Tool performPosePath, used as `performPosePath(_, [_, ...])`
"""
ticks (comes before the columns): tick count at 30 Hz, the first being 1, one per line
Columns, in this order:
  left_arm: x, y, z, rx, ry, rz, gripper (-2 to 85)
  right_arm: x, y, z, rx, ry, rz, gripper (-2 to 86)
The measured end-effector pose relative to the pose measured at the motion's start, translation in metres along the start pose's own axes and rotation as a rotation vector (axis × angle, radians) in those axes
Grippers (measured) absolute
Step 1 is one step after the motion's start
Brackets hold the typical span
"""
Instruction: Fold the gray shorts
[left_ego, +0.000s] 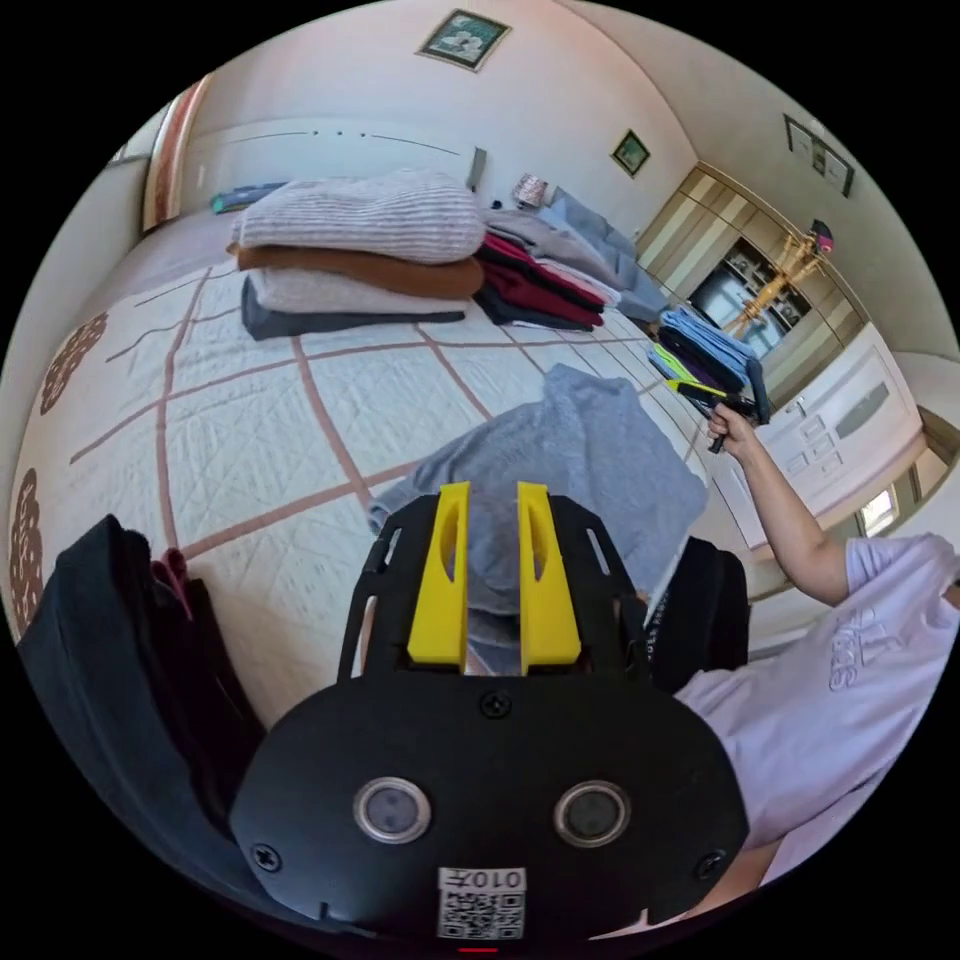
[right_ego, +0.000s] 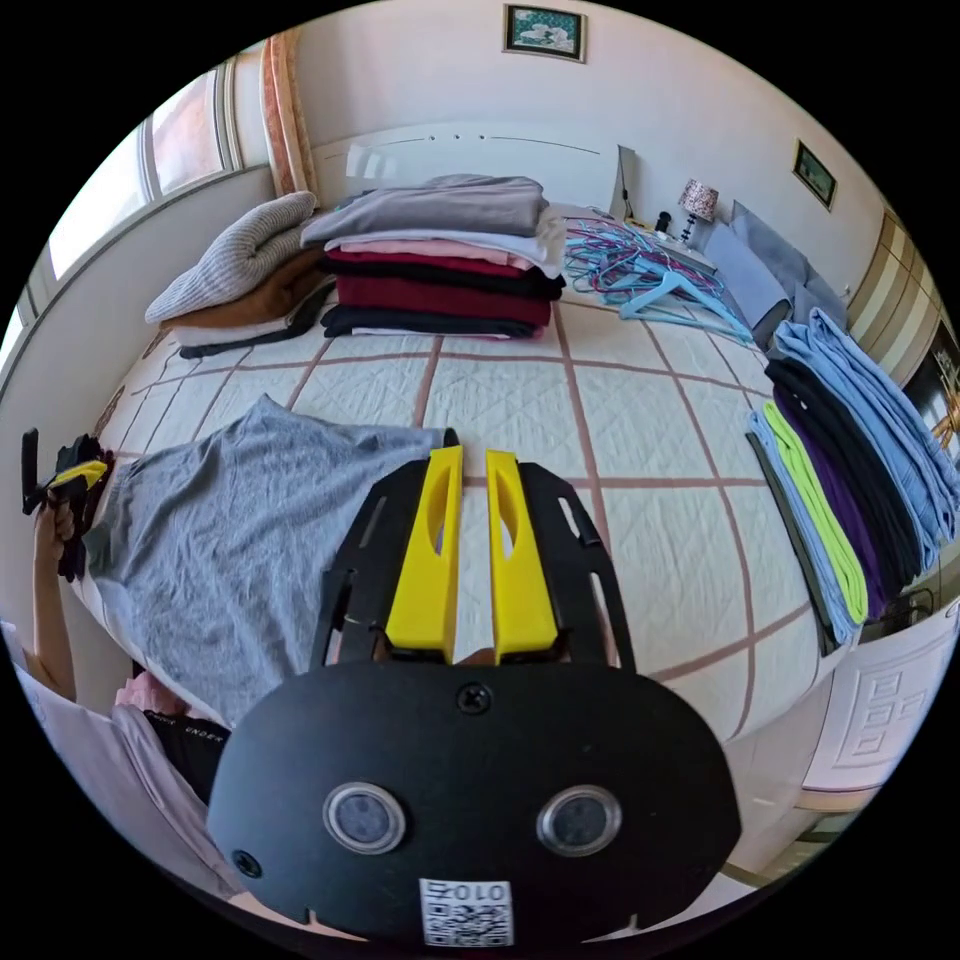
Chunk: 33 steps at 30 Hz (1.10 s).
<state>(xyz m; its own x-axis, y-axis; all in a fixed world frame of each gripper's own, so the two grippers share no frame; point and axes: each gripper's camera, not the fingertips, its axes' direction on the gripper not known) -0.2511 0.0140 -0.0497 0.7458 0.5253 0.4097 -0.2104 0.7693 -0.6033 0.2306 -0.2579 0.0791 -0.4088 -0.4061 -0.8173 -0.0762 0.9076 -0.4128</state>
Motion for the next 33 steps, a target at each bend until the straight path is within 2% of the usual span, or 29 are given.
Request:
performPosePath(2, [0.025, 0.013, -0.001, -0.064, 0.073, 0.065, 6.6, 0.000, 0.016, 0.001, -0.020, -0.012, 0.001, 4.8])
performPosePath(5, [0.042, 0.031, 0.006, -0.123, 0.087, 0.077, 7.4, -0.010, 0.029, 0.016, -0.042, -0.032, -0.014, 5.8])
performPosePath(9, [0.046, 0.045, 0.004, -0.100, 0.105, 0.033, 7.1, -0.028, 0.022, 0.045, -0.109, -0.046, -0.050, 6.0])
performPosePath(12, [0.051, 0.051, 0.004, -0.161, 0.000, 0.022, 6.5, -0.037, 0.018, 0.060, -0.162, -0.040, -0.081, 5.1])
performPosePath(14, [0.060, 0.054, 0.011, -0.276, -0.134, 0.059, 6.2, -0.039, 0.021, 0.062, -0.166, 0.002, -0.093, 3.8])
performPosePath(16, [0.068, 0.055, 0.009, -0.262, -0.147, 0.085, 6.1, -0.032, 0.025, 0.060, -0.172, 0.023, -0.068, 2.7])
performPosePath(22, [0.074, 0.057, 0.005, -0.272, -0.121, 0.066, 6.3, 0.006, 0.048, 0.064, -0.163, -0.087, 0.044, 2.1])
performPosePath(27, [0.093, 0.060, -0.015, -0.236, -0.114, 0.090, 7.2, 0.005, 0.066, 0.024, -0.022, -0.116, 0.045, 4.3])
performPosePath(30, [0.118, 0.063, -0.037, -0.175, -0.150, 0.169, 7.8, 0.005, 0.092, -0.003, -0.004, -0.081, 0.061, 5.8])
performPosePath(33, [0.146, 0.067, -0.034, -0.244, -0.179, 0.328, 8.4, 0.000, 0.124, -0.004, -0.088, -0.104, 0.031, 6.2])
